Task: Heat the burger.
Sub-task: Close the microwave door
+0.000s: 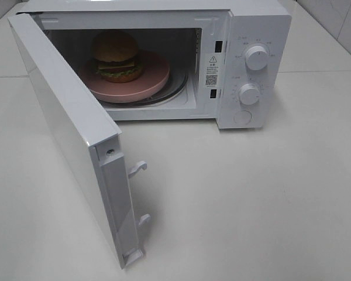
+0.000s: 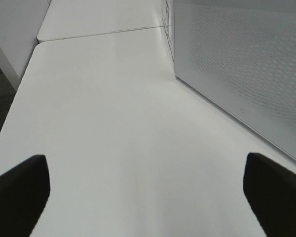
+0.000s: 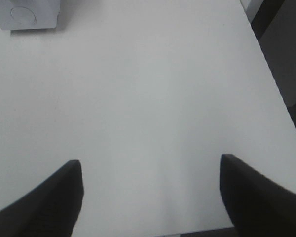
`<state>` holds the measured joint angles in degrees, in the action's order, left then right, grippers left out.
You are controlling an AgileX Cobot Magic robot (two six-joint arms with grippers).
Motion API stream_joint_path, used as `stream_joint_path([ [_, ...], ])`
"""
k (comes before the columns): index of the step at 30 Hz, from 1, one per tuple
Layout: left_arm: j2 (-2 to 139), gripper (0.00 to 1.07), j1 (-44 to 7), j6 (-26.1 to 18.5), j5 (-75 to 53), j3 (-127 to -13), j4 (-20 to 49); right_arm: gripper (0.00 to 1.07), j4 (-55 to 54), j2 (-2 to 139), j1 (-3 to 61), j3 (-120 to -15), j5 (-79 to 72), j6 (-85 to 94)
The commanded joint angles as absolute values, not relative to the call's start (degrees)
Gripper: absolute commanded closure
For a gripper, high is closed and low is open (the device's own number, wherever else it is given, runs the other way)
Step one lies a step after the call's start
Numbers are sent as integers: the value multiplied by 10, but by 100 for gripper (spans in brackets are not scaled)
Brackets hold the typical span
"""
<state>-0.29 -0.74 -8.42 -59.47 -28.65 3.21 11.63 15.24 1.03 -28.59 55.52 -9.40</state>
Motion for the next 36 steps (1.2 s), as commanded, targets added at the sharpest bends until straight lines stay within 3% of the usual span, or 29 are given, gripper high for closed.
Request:
stream_joint_path([
  [1, -12, 6, -11, -82, -593, -285, 33, 31, 110, 116, 7, -284, 553, -91],
  [15, -12, 6, -11, -82, -593, -285, 33, 31, 62, -19, 9, -281, 552, -32],
  [23, -11, 6, -11, -82, -593, -285, 34, 31, 42, -18, 21, -281, 552, -5],
  [25, -11, 6, -11, -82, -593, -285, 34, 29, 44, -18, 26, -281, 552, -8],
  [27, -11, 6, -11, -82, -593, -285, 34, 11, 44, -18, 29, -281, 552, -9],
  [29, -11, 6, -11, -82, -593, -285, 34, 6, 44, -18, 29, -281, 552, -9],
  [36, -11, 6, -11, -82, -593, -285, 34, 7, 47, -18, 29, -281, 552, -13],
])
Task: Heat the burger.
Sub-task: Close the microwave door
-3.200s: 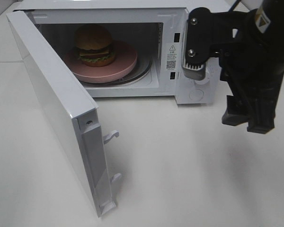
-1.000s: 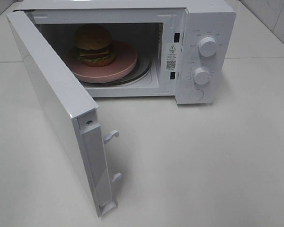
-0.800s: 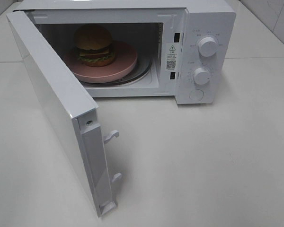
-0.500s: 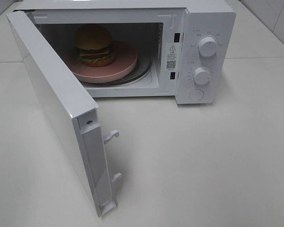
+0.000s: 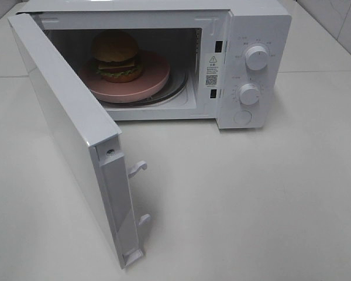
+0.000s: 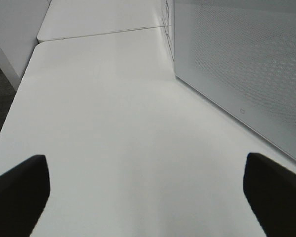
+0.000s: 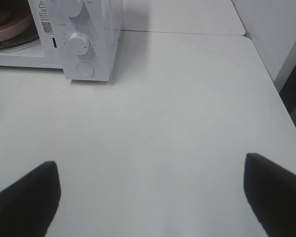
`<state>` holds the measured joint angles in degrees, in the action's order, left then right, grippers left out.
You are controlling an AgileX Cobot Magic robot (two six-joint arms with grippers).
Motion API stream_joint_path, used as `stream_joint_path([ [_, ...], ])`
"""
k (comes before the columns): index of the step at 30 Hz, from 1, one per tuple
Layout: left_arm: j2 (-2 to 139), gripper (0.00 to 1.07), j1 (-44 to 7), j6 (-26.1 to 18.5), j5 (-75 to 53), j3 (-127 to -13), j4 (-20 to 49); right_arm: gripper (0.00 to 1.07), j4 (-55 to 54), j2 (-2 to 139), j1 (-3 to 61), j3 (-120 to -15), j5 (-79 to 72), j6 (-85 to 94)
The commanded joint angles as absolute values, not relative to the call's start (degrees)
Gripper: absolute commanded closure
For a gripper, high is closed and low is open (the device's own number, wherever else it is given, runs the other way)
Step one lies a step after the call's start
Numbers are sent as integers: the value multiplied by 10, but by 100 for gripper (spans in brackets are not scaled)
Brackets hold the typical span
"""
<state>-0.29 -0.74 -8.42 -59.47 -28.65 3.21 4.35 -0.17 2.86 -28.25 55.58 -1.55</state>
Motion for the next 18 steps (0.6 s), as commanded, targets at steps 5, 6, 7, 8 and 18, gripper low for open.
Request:
stream_joint_path([
  [5, -11, 6, -11, -82, -593, -285, 34, 15, 45, -18, 29, -281, 552, -9],
  [6, -11, 6, -11, -82, -593, -285, 34, 15, 45, -18, 29, -281, 552, -9],
  [7, -11, 6, -11, -82, -593, -285, 34, 17, 46, -18, 29, -281, 552, -10],
  [8, -11, 6, -11, -82, -593, -285, 34, 17, 46, -18, 29, -281, 552, -10],
  [18, -11, 6, -11, -82, -593, -285, 34, 54, 46, -18, 29, -281, 552, -10],
])
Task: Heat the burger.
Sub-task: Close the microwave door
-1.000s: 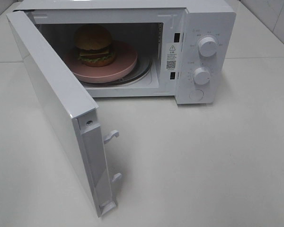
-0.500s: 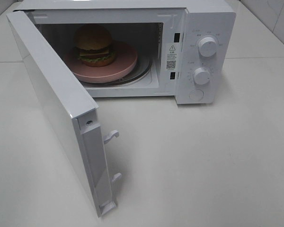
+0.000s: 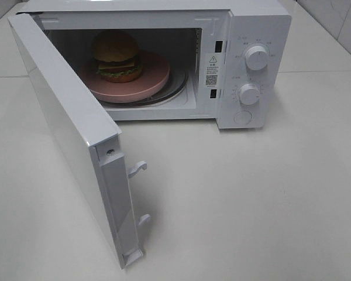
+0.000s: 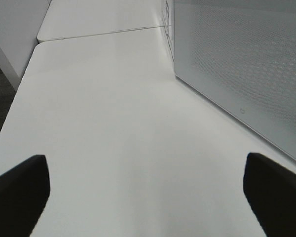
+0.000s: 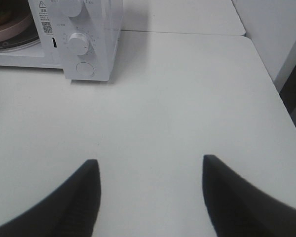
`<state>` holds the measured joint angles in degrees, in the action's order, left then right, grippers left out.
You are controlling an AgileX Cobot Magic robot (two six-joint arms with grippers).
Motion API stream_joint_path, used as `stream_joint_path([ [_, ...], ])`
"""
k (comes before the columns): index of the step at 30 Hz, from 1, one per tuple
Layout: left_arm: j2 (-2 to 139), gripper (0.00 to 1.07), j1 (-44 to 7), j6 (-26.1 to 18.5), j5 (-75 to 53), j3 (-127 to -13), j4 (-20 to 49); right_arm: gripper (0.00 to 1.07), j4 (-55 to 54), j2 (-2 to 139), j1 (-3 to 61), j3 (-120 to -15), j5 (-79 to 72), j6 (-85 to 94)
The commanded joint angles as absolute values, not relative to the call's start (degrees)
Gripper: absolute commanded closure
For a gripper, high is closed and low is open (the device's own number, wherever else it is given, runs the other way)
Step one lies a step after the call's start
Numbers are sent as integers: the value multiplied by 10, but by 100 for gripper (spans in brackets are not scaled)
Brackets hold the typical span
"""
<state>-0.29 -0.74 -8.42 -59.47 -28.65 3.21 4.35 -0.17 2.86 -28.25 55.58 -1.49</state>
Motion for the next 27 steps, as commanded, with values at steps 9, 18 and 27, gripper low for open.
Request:
stream_joint_path([
  [9, -11, 6, -11, -82, -593, -285, 34, 59, 46, -18, 29, -281, 552, -10],
  [18, -11, 6, -11, -82, -593, -285, 34, 59, 46, -18, 29, -281, 552, -10],
  [27, 4, 6, -11, -81, -593, -285, 34, 59, 46, -18, 29, -281, 552, -10],
])
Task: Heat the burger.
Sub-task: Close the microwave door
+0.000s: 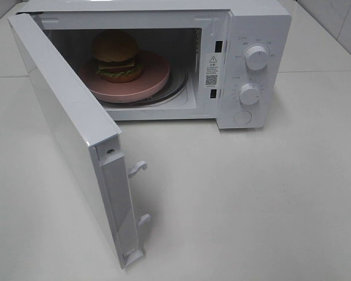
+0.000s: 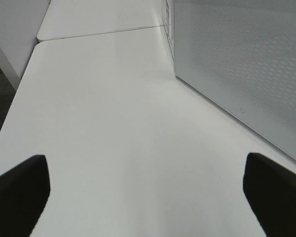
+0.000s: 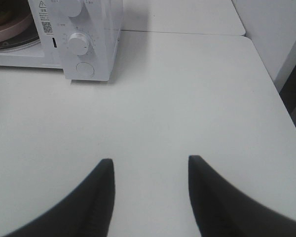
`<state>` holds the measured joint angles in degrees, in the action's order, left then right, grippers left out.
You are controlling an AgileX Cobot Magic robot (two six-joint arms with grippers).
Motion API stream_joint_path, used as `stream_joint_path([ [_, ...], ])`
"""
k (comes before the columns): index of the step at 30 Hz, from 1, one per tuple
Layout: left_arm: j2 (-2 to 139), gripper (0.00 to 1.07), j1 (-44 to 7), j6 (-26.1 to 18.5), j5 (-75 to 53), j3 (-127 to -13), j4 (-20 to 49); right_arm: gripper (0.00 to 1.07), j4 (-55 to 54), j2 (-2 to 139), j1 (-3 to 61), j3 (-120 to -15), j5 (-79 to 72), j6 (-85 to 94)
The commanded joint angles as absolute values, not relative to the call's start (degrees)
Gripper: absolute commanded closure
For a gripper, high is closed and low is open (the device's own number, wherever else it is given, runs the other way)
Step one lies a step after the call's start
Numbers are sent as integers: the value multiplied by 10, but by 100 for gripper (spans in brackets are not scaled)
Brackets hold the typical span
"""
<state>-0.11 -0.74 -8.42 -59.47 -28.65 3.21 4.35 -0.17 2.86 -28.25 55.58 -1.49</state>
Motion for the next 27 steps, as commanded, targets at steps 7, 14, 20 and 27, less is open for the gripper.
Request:
stream_joint_path([
  [7, 41, 6, -11, -81, -592, -285, 33, 59, 46, -18, 29, -281, 552, -10],
  [14, 129, 7, -11, -87, -535, -308, 31, 59, 46, -18, 29, -281, 552, -10],
  [20, 214, 30, -11, -87, -400, -302, 31, 59, 46, -18, 29, -281, 552, -10],
  [27, 288, 107, -11, -95, -247, -248, 41, 59, 46, -18, 29, -281, 552, -10],
])
